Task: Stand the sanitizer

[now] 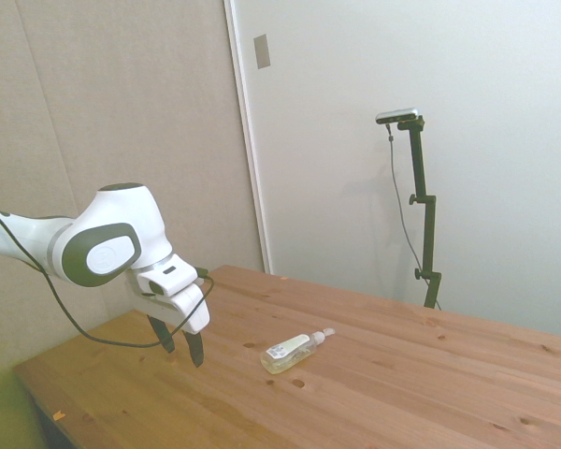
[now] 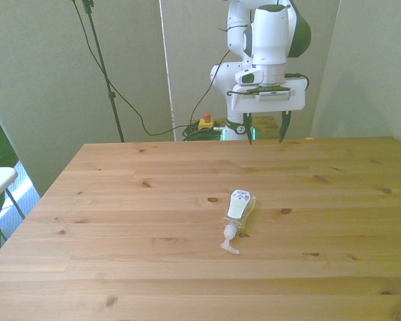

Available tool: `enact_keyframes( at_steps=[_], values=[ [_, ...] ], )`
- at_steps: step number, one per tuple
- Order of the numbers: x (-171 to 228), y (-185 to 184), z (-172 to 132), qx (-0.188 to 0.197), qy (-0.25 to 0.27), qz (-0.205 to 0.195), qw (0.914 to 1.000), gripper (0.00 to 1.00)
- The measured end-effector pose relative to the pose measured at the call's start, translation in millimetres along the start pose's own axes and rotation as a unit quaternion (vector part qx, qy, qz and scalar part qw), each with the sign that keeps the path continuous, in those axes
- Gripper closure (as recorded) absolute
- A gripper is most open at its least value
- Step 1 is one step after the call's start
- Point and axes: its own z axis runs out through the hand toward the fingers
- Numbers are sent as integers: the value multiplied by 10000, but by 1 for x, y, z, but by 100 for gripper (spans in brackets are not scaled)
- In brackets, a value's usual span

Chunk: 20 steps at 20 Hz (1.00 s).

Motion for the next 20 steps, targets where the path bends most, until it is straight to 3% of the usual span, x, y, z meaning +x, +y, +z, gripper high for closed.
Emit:
enact_keyframes(
  at_steps=[7,14,20],
  values=[
    [21,-1,-6,-81,54,122,9999,0],
    [136,-3,-21,-108,428,865,9953,0],
    [216,-37,2,-220,674,1494,9862,0]
  ],
)
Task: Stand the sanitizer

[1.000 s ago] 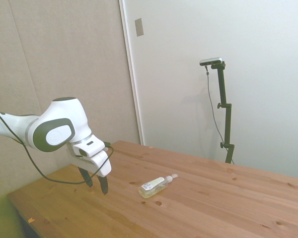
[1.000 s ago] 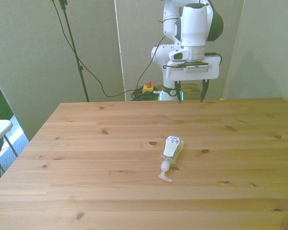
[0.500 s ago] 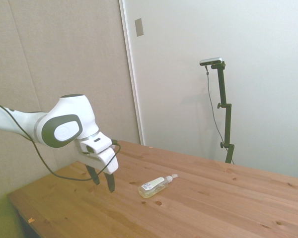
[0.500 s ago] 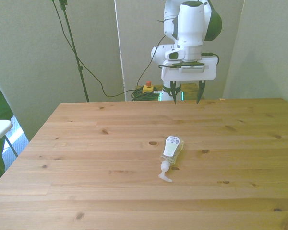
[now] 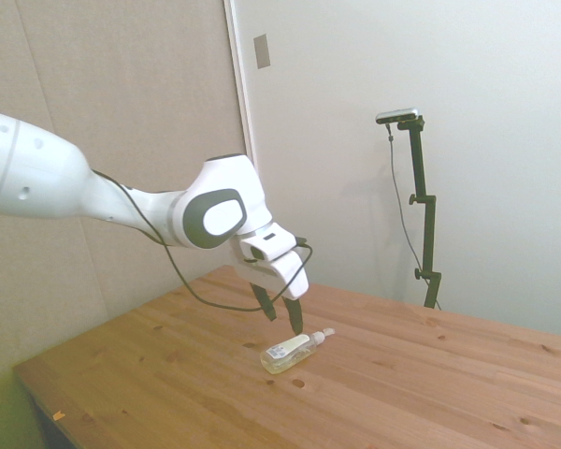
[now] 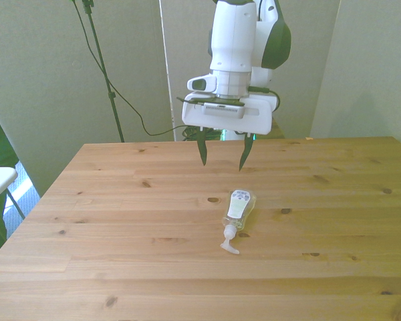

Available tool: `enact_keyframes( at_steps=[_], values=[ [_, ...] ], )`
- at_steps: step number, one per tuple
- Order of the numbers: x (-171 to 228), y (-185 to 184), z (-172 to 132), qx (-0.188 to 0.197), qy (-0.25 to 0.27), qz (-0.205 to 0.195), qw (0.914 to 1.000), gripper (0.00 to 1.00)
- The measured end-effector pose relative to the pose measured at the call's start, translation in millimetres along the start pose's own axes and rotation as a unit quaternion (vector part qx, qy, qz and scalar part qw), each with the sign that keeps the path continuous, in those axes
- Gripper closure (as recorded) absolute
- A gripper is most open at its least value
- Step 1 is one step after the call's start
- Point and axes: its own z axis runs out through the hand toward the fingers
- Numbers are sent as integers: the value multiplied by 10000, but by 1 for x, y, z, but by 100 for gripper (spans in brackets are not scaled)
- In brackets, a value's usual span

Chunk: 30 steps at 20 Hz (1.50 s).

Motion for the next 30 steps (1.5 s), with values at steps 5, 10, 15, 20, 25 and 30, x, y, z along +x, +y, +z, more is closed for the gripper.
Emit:
enact_keyframes(
  at_steps=[5,10,15,20,25,30],
  values=[
    [20,-46,26,20,90,143,9999,0],
    [19,-79,48,27,104,140,9998,0],
    [19,-93,81,-91,17,143,9999,0],
    [22,-98,106,-178,-56,193,9996,0],
    [23,-98,116,-221,-113,240,9994,100],
    [26,-95,118,-226,-131,297,9992,100]
  ],
)
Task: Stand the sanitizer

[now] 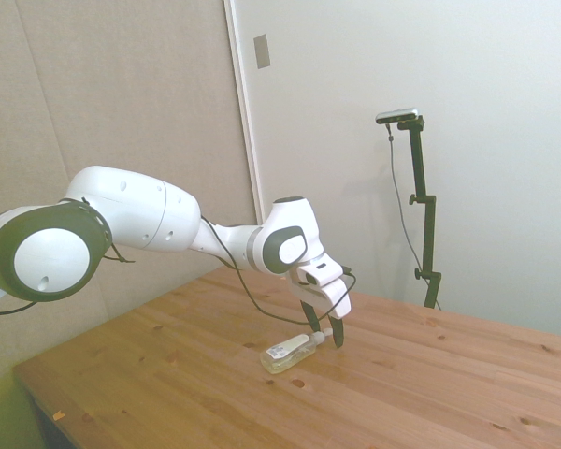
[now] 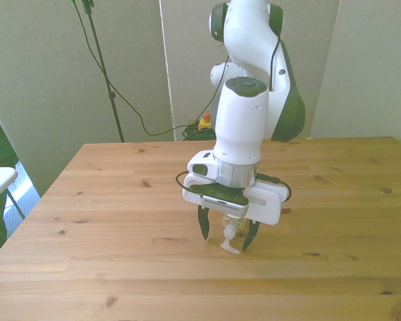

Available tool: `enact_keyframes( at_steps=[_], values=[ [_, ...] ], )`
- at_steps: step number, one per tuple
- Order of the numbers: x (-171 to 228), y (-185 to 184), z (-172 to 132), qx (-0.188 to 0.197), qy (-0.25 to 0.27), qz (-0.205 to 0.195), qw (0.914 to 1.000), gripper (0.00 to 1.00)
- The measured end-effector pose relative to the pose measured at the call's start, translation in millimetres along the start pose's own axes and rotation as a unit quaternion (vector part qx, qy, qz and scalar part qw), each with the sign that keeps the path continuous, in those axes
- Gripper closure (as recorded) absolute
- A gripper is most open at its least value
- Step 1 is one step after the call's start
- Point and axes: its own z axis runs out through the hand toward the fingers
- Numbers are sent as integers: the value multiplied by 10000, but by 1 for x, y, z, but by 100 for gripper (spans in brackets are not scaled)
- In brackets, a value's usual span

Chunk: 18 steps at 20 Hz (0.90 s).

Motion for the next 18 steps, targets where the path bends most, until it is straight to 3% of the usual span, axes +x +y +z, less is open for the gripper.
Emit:
enact_keyframes(
  at_steps=[18],
  values=[
    [12,10,3,17,-94,168,9998,100]
  ],
)
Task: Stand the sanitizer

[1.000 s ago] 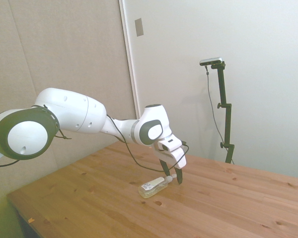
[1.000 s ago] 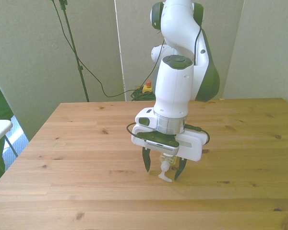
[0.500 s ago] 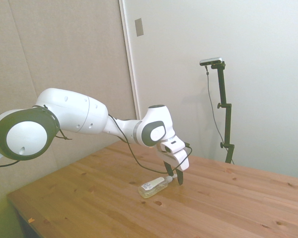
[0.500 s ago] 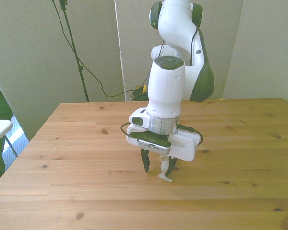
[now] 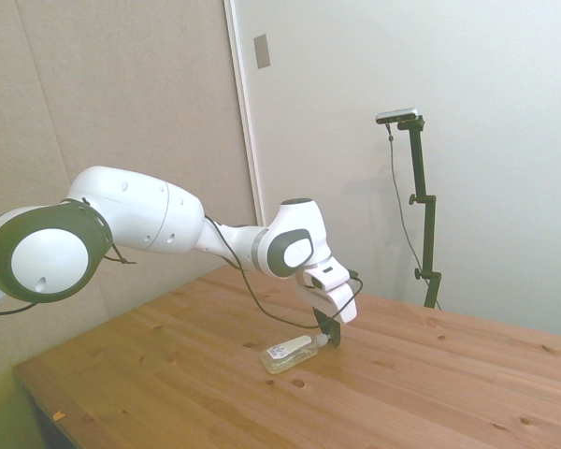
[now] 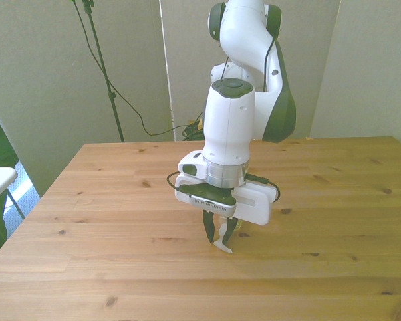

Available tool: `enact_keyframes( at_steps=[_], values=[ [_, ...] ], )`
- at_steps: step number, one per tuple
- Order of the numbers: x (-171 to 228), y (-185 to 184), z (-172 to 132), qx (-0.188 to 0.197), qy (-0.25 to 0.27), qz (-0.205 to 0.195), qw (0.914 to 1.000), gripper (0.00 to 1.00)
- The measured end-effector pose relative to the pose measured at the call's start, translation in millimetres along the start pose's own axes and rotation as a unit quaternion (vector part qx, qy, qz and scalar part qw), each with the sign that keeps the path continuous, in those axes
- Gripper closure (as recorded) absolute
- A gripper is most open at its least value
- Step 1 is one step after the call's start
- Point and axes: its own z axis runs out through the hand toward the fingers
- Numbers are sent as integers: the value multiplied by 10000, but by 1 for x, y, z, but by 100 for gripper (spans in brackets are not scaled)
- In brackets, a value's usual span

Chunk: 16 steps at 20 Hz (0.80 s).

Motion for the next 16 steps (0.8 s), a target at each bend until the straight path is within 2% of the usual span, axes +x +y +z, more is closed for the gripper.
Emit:
enact_keyframes(
  at_steps=[5,9,13,16],
  values=[
    [3,2,-6,42,45,57,10000,100],
    [5,10,-30,212,327,380,9985,100],
    [-5,19,-58,357,831,833,9924,100],
    [-15,29,-78,409,1298,1183,9836,100]
  ],
)
